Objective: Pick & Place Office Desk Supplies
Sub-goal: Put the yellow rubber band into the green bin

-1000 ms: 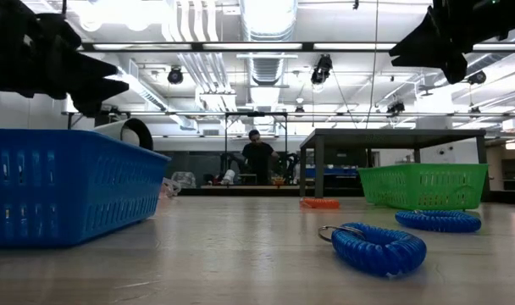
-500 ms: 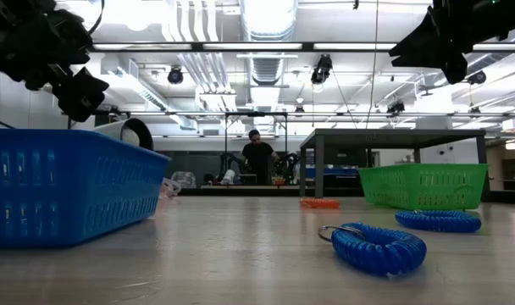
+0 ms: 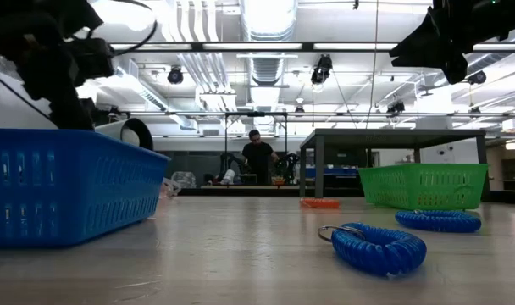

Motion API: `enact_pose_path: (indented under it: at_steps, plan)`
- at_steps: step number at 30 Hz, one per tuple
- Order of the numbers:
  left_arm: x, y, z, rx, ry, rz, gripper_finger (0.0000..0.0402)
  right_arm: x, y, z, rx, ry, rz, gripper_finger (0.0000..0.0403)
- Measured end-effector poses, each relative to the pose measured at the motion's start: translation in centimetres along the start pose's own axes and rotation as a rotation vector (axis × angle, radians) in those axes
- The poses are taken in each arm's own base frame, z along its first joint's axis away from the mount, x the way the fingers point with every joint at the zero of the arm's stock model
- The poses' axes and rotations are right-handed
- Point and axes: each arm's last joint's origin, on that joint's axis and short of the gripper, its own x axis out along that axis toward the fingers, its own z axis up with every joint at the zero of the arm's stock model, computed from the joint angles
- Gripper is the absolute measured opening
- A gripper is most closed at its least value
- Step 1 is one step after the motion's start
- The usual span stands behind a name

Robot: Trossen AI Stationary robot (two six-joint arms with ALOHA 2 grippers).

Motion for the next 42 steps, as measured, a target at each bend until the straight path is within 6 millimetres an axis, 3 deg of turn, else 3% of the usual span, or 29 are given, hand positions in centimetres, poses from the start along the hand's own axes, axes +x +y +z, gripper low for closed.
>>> enact_pose_path:
  at_steps: [13,27,32,42]
  plan:
    - [3.4,0.8,0.0,-0.084,0.182,0.065,0.0212,0.0,0.0,0.0,-0.001,0.001,-0.001,0.011]
    - [4.4,0.9,0.4,-0.129,0.198,0.065,0.0212,0.0,0.0,0.0,-0.002,0.002,-0.001,0.0099]
    - [4.9,1.1,0.3,0.015,0.232,0.059,0.0212,0.0,0.0,0.0,-0.002,0.002,-0.001,0.0104]
    - [4.6,0.4,2.0,0.002,0.154,0.067,0.0212,0.0,0.0,0.0,-0.002,0.001,-0.001,0.0094]
